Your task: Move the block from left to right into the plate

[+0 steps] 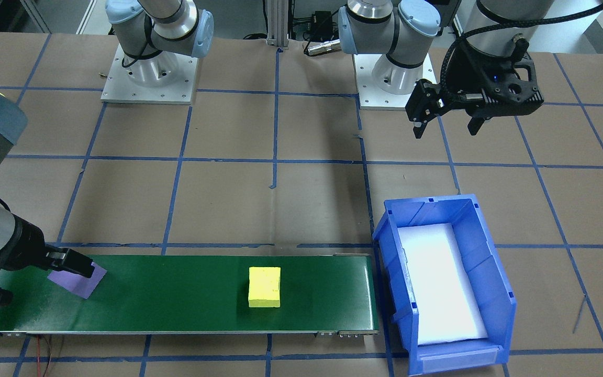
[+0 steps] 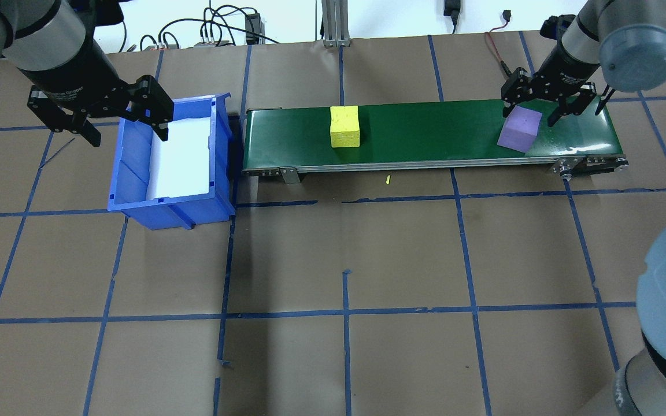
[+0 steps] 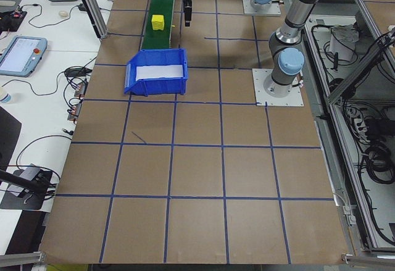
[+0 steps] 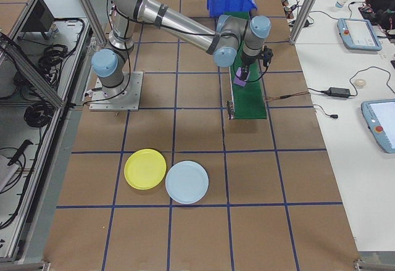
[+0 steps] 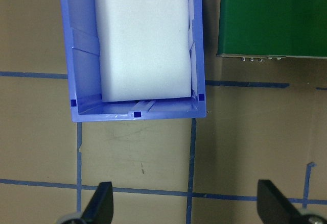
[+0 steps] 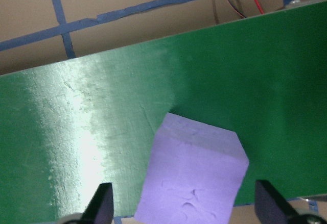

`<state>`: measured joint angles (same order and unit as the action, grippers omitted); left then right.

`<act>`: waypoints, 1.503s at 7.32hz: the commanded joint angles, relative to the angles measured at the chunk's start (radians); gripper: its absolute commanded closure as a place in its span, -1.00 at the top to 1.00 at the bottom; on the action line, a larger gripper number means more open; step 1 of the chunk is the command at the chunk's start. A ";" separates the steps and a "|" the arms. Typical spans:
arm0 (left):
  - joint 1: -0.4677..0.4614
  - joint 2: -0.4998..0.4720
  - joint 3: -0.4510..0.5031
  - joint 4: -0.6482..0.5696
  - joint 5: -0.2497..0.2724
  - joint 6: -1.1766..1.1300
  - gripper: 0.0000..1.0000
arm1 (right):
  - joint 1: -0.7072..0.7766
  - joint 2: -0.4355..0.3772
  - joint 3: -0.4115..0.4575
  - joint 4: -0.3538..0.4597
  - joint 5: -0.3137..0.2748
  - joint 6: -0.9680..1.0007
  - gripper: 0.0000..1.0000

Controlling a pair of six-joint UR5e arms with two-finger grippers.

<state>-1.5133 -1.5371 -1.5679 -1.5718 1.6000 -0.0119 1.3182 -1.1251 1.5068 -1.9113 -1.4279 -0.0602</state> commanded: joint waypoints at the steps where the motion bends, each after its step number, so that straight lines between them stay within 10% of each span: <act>1: -0.001 -0.003 0.006 -0.030 -0.006 0.020 0.99 | -0.002 0.031 0.003 -0.058 0.023 -0.036 0.92; 5: -0.019 -0.009 0.005 -0.031 -0.008 0.024 0.99 | -0.131 0.016 0.049 -0.120 -0.023 -0.382 0.00; 11: -0.021 -0.006 0.008 -0.030 -0.012 0.015 0.99 | -0.682 -0.093 0.085 -0.132 -0.181 -1.192 0.01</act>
<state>-1.5338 -1.5438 -1.5619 -1.6022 1.5892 0.0092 0.7659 -1.2171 1.5709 -2.0384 -1.6028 -1.1393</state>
